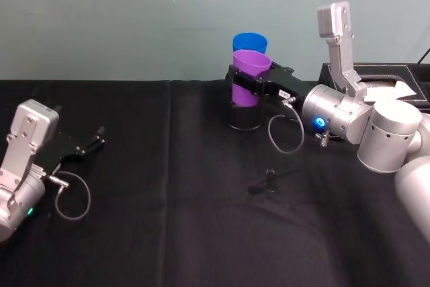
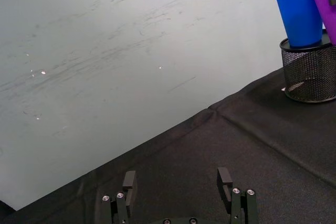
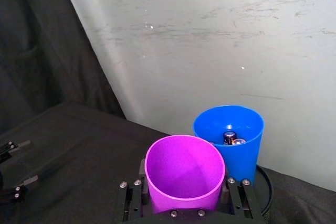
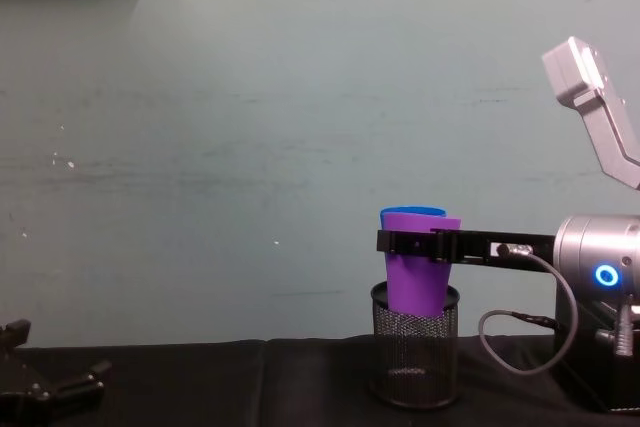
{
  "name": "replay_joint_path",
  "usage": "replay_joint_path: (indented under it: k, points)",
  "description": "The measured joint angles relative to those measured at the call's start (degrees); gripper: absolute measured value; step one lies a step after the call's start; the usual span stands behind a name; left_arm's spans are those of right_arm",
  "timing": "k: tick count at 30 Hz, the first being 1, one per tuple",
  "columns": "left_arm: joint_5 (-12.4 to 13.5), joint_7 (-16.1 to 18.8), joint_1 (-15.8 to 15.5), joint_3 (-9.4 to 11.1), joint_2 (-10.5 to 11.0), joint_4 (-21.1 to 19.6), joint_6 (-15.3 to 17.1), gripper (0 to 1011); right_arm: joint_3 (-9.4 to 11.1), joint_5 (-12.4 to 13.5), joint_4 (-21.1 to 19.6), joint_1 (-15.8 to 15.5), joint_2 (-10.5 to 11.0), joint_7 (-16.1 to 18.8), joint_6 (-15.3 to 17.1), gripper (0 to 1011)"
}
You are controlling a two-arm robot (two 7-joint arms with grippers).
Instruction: Pick up one cup with a gripper and tap it against the other cup.
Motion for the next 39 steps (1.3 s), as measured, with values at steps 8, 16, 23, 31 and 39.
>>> replay_joint_path:
  k: [8, 16, 23, 31, 39]
  points:
    - [0.00, 0.00, 0.00, 0.00, 0.00, 0.00, 0.00, 1000, 0.00, -0.04, 0.00, 0.00, 0.00, 0.00, -0.01, 724]
    - [0.00, 0.00, 0.00, 0.00, 0.00, 0.00, 0.00, 1000, 0.00, -0.07, 0.00, 0.00, 0.00, 0.00, -0.01, 724]
    - [0.00, 0.00, 0.00, 0.00, 0.00, 0.00, 0.00, 1000, 0.00, -0.07, 0.00, 0.00, 0.00, 0.00, 0.00, 724]
    - [0.00, 0.00, 0.00, 0.00, 0.00, 0.00, 0.00, 1000, 0.00, -0.06, 0.00, 0.00, 0.00, 0.00, 0.00, 724]
    - [0.00, 0.00, 0.00, 0.00, 0.00, 0.00, 0.00, 1000, 0.00, -0.06, 0.00, 0.00, 0.00, 0.00, 0.00, 726]
